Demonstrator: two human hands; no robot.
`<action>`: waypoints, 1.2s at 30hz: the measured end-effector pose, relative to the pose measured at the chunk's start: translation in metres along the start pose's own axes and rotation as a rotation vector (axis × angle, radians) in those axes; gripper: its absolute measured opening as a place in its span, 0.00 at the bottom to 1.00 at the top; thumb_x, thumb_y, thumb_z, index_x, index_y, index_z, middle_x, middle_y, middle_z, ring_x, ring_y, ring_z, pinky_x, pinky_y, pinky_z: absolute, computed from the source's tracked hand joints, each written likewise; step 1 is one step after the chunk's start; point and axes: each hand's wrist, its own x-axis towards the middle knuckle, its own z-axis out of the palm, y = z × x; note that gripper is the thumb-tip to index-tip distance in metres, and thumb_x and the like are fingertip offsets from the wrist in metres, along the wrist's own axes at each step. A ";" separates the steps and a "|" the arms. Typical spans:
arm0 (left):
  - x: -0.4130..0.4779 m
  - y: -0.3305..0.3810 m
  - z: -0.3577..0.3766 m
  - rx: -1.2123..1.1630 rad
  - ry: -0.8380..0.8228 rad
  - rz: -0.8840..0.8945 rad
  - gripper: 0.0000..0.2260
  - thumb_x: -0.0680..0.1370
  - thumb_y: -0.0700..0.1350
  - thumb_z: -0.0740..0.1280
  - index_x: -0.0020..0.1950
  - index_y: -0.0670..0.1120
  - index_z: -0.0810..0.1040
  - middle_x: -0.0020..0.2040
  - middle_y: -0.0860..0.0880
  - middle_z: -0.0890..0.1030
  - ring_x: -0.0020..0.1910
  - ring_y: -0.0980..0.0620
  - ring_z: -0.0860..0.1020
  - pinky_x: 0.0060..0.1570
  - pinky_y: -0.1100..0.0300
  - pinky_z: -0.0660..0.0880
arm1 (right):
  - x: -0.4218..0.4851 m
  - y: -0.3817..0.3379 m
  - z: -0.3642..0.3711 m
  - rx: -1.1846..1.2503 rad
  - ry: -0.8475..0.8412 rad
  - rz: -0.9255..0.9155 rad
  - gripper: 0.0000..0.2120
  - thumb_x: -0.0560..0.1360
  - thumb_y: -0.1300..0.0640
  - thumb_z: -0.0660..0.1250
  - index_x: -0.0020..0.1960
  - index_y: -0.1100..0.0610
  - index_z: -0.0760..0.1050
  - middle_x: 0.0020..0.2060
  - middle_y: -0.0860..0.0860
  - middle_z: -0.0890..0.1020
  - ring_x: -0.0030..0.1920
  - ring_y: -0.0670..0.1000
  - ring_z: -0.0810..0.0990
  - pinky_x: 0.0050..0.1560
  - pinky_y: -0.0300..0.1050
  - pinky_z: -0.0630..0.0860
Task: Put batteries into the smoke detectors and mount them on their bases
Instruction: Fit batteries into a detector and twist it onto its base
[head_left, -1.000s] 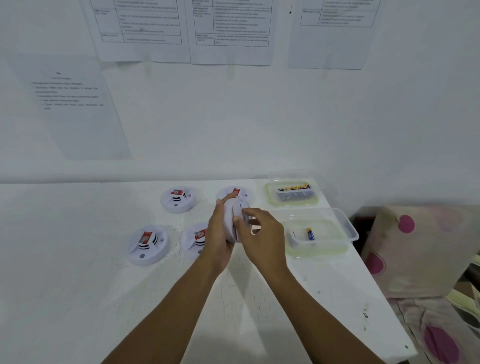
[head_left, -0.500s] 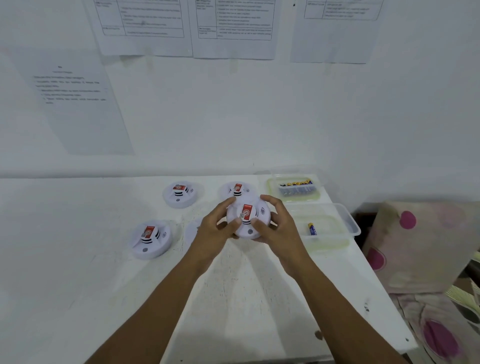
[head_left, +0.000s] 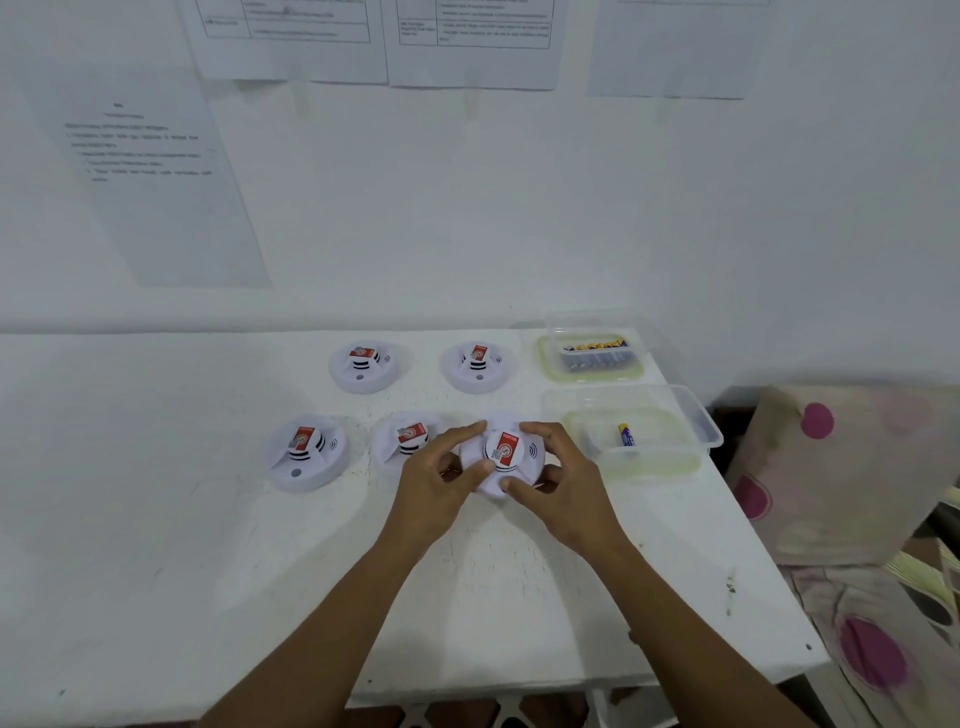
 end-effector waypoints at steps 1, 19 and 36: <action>-0.003 -0.002 0.000 -0.003 -0.018 -0.013 0.18 0.76 0.40 0.71 0.65 0.52 0.77 0.61 0.49 0.81 0.57 0.55 0.81 0.55 0.58 0.79 | -0.003 0.002 0.000 -0.009 -0.002 0.003 0.25 0.69 0.57 0.78 0.61 0.45 0.72 0.53 0.38 0.80 0.48 0.49 0.84 0.45 0.47 0.83; -0.017 -0.020 0.004 0.118 -0.023 0.049 0.19 0.77 0.38 0.70 0.67 0.49 0.75 0.63 0.48 0.80 0.60 0.53 0.80 0.58 0.59 0.78 | -0.018 0.019 -0.001 -0.046 0.023 -0.026 0.25 0.69 0.59 0.78 0.62 0.50 0.73 0.53 0.40 0.82 0.47 0.46 0.84 0.44 0.43 0.82; -0.017 -0.022 0.004 0.107 -0.002 0.051 0.18 0.77 0.40 0.69 0.66 0.52 0.74 0.63 0.49 0.79 0.59 0.55 0.80 0.54 0.66 0.77 | -0.020 0.020 -0.002 0.032 -0.007 0.005 0.22 0.74 0.64 0.71 0.65 0.50 0.73 0.56 0.42 0.81 0.53 0.44 0.82 0.51 0.45 0.82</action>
